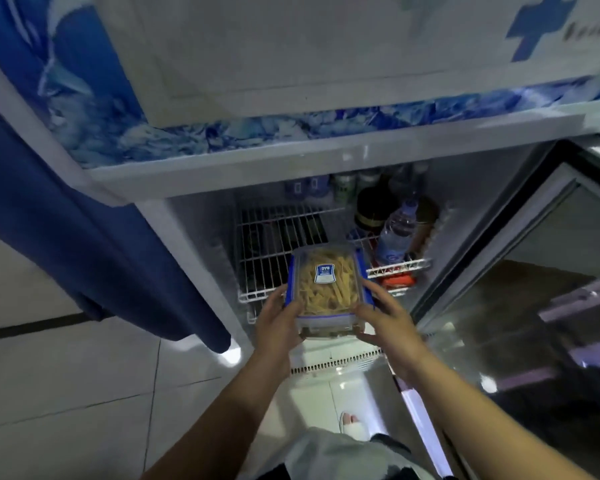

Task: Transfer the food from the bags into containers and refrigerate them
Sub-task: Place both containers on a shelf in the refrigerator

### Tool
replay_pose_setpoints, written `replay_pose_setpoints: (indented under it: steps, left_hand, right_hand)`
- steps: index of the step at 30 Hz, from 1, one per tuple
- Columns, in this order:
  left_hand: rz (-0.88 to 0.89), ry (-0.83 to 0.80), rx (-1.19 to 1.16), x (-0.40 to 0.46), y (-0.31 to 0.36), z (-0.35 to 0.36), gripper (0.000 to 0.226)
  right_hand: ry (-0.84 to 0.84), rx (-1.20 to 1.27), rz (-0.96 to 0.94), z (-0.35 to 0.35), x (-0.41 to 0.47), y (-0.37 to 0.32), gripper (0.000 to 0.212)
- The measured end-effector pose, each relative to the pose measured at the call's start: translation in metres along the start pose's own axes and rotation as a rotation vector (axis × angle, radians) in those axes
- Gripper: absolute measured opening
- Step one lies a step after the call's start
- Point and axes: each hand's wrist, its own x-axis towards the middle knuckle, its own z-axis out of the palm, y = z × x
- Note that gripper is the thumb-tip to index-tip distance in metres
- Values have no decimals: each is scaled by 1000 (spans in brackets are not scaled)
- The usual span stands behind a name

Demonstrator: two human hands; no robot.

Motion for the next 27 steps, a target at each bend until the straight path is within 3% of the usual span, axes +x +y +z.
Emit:
replay_pose_setpoints:
  steps: [8, 17, 21, 24, 27]
  left_hand:
    - [75, 108, -34, 52, -9, 53, 31]
    - [299, 7, 328, 94, -8, 76, 35]
    - [561, 88, 725, 101, -14, 68, 42]
    - [726, 46, 1105, 89, -30, 66, 47]
    - [787, 18, 1186, 79, -43, 69, 60]
  right_hand:
    - [-151, -338, -122, -36, 77, 7, 57]
    - [-246, -1022, -362, -45, 121, -9, 66]
    - [-244, -1530, -468, -43, 120, -8, 76]
    - [-299, -1564, -508, -45, 121, -7, 81]
    - [-312, -1597, -483, -44, 127, -6, 84]
